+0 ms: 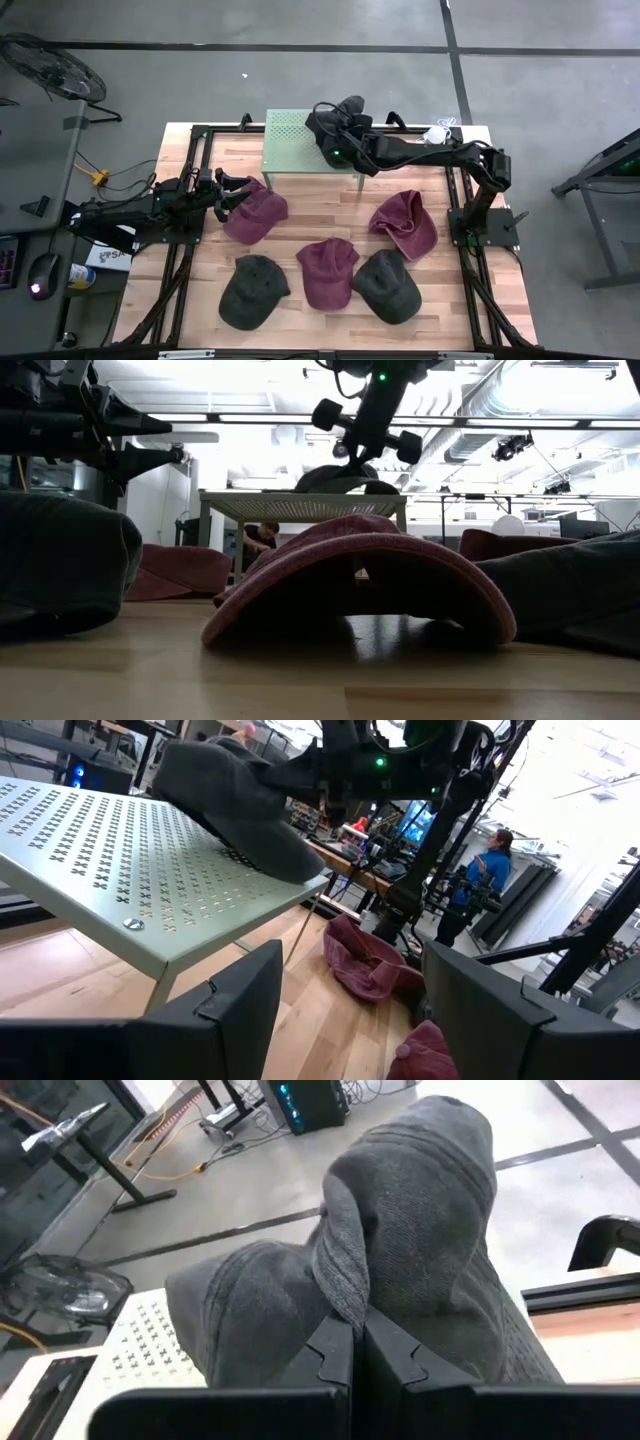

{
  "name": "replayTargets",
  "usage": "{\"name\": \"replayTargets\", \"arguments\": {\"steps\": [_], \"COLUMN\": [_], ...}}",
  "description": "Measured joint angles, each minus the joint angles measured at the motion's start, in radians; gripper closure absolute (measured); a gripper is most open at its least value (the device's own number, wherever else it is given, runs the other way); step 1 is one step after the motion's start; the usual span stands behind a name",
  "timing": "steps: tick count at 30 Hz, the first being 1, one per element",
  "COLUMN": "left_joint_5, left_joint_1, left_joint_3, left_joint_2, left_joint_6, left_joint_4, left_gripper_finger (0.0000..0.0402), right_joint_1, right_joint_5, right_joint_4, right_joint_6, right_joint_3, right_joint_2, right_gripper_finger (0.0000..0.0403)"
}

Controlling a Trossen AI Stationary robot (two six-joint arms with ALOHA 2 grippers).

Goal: Pick & Place hat
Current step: Put the top black cap on the shelf

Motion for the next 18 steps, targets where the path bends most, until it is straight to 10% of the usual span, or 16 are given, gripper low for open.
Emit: {"name": "replayTargets", "arguments": {"steps": [18], "left_joint_5": [0.000], "left_joint_1": [0.000], "left_joint_3": [0.000], "left_joint_2": [0.000], "left_joint_6": [0.000], "left_joint_4": [0.000], "left_gripper_finger": [0.0163], "right_joint_1": [0.058], "right_joint_5": [0.039], "right_joint_4": [-0.018], "right_joint_6": [-0.082], "right_joint_3": [0.076], "right_joint_2": [-0.002], "right_gripper_finger": [0.0403]}}
